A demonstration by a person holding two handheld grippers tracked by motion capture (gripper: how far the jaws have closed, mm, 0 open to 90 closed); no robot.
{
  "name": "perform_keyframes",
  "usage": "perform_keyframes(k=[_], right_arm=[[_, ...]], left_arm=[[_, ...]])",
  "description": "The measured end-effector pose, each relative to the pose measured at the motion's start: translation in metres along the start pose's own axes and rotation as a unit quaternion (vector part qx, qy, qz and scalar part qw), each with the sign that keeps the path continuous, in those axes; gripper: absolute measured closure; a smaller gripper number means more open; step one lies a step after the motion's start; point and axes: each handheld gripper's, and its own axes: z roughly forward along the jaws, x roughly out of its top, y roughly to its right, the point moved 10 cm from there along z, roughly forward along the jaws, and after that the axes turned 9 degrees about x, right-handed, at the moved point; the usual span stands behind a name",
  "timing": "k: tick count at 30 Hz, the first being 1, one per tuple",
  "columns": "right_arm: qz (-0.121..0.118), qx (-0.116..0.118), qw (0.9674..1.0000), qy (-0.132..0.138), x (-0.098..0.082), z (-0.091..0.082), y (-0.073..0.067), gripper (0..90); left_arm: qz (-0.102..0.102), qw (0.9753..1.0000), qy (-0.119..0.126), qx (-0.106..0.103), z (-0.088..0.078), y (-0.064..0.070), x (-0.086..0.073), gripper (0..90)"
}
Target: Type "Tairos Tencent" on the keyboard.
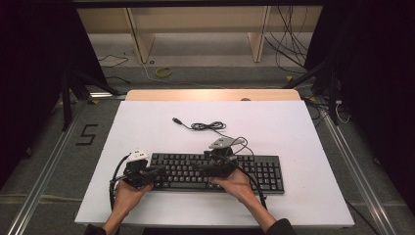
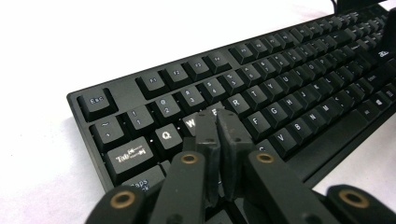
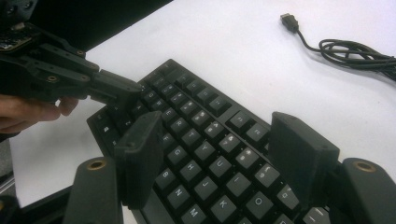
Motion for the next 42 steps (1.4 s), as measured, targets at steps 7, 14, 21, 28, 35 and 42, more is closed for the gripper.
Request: perform_keyframes(k=[7,14,21,28,35,42], right_arm=[[0.001,0.0,1.0,0.003,-0.003,-0.005,0.001,36.2],[0.002,-0.002,1.0,0.002,-0.006,-0.007,0.003,35.7],[0.004,-0.005,1.0,0.0,-0.01,-0.01,0.005,35.3],[0.005,-0.007,1.0,0.001,-0.011,-0.013,0.007,35.0],[0.008,-0.008,0.9999,-0.001,-0.014,-0.014,0.008,34.7],[0.008,-0.008,0.9999,-0.002,-0.014,-0.014,0.008,34.7]], left_arm=[[0.002,0.9999,-0.011,0.004,0.002,-0.001,-0.002,89.3],[0.001,0.9998,-0.016,0.008,0.003,-0.002,-0.004,89.4],[0.001,0.9996,-0.022,0.015,0.004,-0.006,-0.006,89.4],[-0.002,0.9994,-0.029,0.019,0.006,-0.007,-0.008,89.4],[-0.001,0.9993,-0.033,0.018,0.006,-0.008,-0.009,89.4],[0.001,0.999,-0.04,0.021,0.008,-0.007,-0.012,89.6]])
